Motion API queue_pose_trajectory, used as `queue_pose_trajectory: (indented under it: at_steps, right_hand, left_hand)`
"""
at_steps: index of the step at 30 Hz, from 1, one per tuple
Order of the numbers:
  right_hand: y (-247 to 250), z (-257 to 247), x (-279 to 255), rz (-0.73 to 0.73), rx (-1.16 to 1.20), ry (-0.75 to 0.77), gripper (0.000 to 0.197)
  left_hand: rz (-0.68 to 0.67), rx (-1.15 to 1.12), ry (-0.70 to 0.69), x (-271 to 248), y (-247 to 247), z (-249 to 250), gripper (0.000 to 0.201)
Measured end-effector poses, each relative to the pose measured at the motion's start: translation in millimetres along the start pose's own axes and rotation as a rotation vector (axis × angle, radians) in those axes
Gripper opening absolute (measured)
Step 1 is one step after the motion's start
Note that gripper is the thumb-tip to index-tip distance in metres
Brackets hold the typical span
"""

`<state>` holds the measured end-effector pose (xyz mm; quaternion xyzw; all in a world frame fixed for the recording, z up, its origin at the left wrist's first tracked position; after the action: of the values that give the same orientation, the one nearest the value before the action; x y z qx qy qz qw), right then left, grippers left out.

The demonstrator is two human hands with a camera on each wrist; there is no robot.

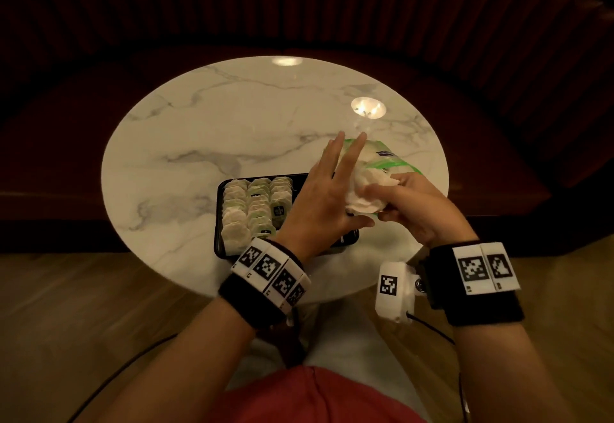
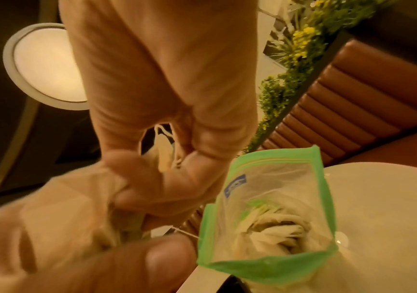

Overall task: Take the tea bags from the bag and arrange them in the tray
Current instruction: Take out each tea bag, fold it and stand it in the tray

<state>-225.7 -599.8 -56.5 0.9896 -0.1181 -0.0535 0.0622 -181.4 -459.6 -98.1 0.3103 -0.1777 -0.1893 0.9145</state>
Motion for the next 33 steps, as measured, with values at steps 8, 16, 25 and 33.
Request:
queue_pose_trajectory:
  at_steps: [8, 16, 25, 33]
  right_hand:
    - [-41.1, -13.4, 9.1, -0.206, -0.246, 0.217, 0.015]
    - [-70.6, -28.0, 17.5, -0.4, -0.329, 0.247, 0.053]
    - [-97.0, -28.9, 43.7, -0.436, -0.003, 0.136, 0.074]
    - [-80.7, 5.3, 45.2, -0.179, 0.136, 0.305, 0.025]
  left_hand:
    - [-0.015, -0.172, 0.079, -5.4, 30.4, -13.9, 0.071]
    - [-0.002, -0.737, 0.425, -24.9, 58.7, -35.0, 0.037]
    - [0.041, -1.213, 0.576, -33.0, 76.5, -45.7, 0.02]
    - [0.091, -1.273, 0.705, -37.2, 70.4, -54.3, 0.015]
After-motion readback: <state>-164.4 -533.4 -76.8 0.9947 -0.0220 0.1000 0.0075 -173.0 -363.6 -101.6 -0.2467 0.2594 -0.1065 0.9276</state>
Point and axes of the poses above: each hand's wrist, its own x-axis towards the middle knuckle, its own y-axis out of the back of the hand, z = x × y, the point moved 1 cm from there along x, towards the middle knuckle, and after that the axes turned 14 degrees about y, right-handed, at the moved point
